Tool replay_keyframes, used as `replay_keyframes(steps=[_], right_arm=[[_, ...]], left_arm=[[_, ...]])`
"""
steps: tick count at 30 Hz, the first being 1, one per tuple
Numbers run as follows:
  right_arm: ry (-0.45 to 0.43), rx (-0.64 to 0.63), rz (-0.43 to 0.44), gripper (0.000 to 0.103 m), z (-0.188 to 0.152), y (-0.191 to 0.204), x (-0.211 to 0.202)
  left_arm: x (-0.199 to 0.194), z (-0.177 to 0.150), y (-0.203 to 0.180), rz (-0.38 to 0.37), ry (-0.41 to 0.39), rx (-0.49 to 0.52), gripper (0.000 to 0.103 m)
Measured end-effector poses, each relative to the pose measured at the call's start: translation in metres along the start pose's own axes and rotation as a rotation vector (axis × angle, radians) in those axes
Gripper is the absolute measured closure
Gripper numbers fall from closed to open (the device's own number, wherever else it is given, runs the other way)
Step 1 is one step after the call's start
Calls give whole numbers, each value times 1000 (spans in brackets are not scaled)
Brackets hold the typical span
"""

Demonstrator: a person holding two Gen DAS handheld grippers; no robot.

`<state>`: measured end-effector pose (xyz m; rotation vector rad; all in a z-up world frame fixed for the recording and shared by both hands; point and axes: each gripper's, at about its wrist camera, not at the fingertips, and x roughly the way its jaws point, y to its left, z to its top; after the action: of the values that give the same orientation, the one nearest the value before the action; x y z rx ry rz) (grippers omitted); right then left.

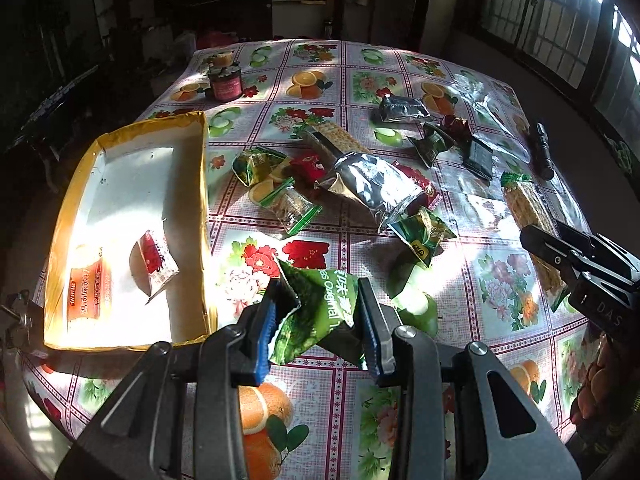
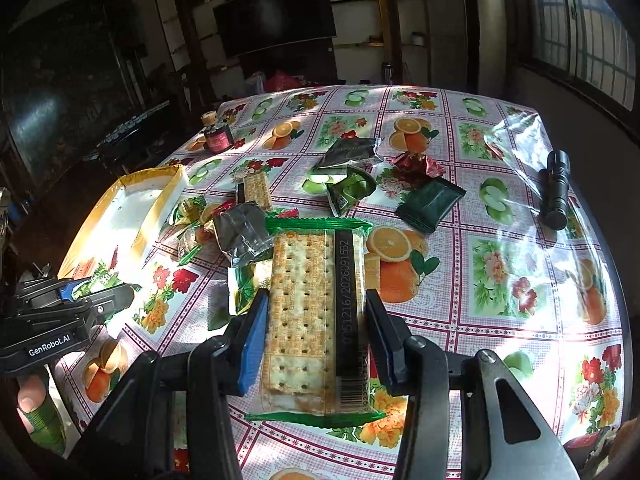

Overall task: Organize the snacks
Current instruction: 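Carry both packets into the white tray and open both tools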

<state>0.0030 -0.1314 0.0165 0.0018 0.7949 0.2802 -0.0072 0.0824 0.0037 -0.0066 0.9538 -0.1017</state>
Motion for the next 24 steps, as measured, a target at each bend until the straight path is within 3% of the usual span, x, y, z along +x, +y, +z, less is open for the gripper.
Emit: replay_keyframes(steps=[24], right_arm=[[23, -111, 6, 57, 4, 55, 9]], left_arm=[[-14, -4, 44, 49, -49, -71, 65]])
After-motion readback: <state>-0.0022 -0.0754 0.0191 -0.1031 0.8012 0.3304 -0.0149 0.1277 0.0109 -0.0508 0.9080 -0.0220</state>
